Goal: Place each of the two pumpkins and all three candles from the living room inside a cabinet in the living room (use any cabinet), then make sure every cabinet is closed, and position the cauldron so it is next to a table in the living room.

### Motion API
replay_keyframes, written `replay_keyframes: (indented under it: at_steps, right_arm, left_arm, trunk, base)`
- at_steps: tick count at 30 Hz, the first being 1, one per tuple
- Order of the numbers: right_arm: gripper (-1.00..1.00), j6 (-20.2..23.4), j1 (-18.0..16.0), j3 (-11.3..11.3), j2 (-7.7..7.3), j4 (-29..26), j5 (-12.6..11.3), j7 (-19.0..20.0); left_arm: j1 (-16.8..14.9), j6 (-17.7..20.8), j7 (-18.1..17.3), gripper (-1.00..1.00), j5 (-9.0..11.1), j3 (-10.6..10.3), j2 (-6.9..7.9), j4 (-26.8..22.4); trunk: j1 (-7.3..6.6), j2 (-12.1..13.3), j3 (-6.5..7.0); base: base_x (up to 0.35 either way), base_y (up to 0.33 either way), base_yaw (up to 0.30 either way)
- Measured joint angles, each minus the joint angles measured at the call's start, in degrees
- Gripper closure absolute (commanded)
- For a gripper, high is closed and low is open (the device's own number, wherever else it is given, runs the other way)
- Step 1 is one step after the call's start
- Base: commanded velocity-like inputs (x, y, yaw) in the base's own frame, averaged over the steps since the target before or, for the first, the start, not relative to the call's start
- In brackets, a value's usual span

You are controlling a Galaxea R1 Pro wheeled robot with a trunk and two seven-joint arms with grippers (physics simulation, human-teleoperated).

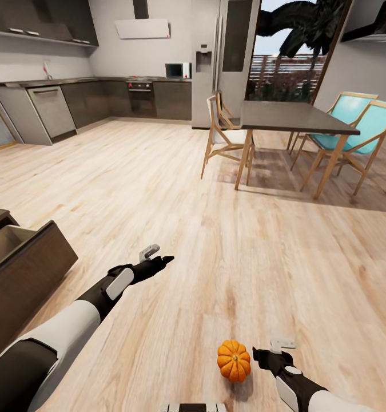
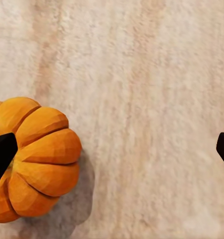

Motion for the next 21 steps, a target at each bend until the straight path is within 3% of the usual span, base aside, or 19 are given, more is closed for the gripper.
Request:
replay_keyframes:
  at_steps: [10,21]
  right_arm:
    - [-1.0,0.0,0.0,0.0,0.0,0.0,0.0,0.0]
    - [-1.0,0.0,0.0,0.0,-0.08,0.0,0.0,0.0]
  left_arm:
    - [0.0,0.0,0.0,-1.0,0.0,0.0,-0.06,0.1]
    - [0.0,0.0,0.0,-1.0,0.0,0.0,-0.09,0.1]
  trunk:
    - [2.2,-4.0,-1.8]
    - [2.5,-4.2,-4.23]
  base:
    - [0.0,0.0,0.0]
    - [0.0,0.0,0.0]
